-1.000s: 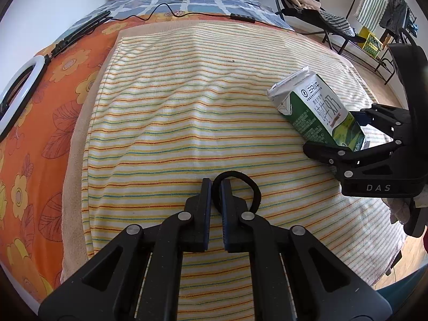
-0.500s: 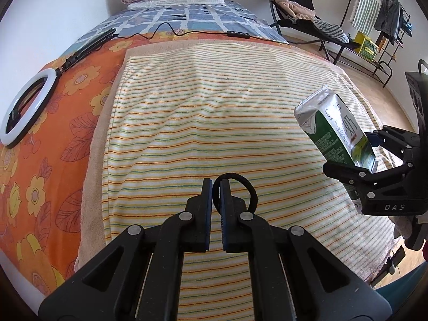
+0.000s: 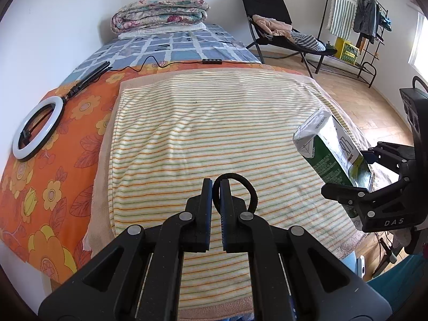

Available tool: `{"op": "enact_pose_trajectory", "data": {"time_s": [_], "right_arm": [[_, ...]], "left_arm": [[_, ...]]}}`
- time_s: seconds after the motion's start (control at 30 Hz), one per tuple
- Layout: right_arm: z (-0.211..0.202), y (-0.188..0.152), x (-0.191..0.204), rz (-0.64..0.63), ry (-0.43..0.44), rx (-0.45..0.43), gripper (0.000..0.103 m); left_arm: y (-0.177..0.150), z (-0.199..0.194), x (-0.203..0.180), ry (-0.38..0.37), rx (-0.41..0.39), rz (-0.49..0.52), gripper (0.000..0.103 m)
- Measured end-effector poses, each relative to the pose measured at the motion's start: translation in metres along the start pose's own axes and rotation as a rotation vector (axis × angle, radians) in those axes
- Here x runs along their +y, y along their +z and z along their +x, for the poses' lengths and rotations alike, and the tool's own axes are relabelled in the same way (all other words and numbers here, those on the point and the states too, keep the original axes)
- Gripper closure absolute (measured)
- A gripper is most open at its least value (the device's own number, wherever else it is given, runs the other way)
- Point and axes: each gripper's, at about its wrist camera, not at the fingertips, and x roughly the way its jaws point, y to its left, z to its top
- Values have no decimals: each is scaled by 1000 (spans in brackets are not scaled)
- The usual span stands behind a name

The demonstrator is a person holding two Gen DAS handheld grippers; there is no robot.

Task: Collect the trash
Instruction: 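Carry the hair tie and milk carton over the blue basket with both tools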

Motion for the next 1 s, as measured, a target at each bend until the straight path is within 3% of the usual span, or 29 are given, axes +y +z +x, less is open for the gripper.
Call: {"op": "enact_pose_trajectory", "data": {"time_s": [0.43, 1.0], "right_arm": [[-56, -72, 27, 0, 3, -16, 22], [-87, -145, 56, 21, 31, -2, 22]], "left_arm": [[-59, -49, -24, -50, 3, -5, 99], [-126, -72, -48, -83, 46, 7, 100]]}}
